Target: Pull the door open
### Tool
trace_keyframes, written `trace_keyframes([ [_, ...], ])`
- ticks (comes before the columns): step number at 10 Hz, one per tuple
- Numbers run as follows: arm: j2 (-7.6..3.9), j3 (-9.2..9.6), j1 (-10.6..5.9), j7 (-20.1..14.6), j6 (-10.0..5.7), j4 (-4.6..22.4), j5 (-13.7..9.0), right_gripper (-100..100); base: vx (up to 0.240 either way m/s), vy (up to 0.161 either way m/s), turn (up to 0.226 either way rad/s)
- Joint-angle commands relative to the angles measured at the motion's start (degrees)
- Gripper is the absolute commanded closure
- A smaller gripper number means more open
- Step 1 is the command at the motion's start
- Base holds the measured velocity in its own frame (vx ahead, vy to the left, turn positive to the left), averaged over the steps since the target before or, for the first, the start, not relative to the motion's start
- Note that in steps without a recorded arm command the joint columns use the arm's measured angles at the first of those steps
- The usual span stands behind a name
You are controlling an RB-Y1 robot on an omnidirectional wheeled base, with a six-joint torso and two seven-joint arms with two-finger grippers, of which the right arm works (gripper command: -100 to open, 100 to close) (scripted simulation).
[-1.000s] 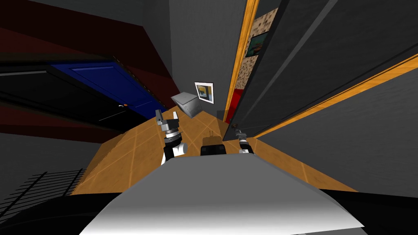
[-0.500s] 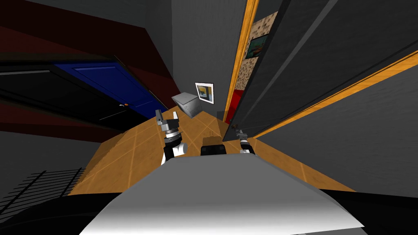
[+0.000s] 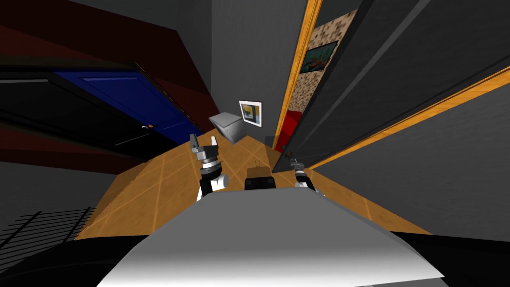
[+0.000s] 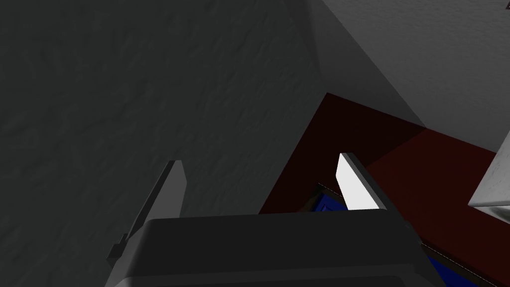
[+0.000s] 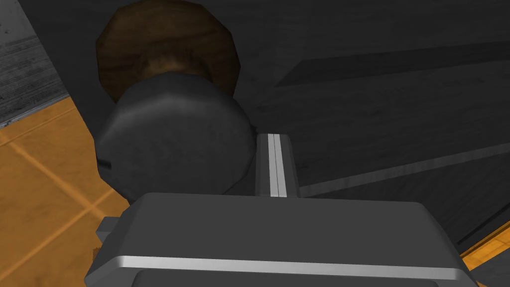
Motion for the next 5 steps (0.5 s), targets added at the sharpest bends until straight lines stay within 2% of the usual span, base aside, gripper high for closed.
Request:
trace_keyframes([
  [1,0.20,0.24,-0.21,0.02,-0.38,-0.41,0.18,100,-0.005,-0.013,0.006],
  [4,0.20,0.24,-0.21,0.02,-0.38,-0.41,0.18,100,0.000,0.000,0.000],
  [5,-0.14,1.39,0.04,-0.73,-1.58,-0.07,0.84,-100,-0.114,-0.034,0.134],
])
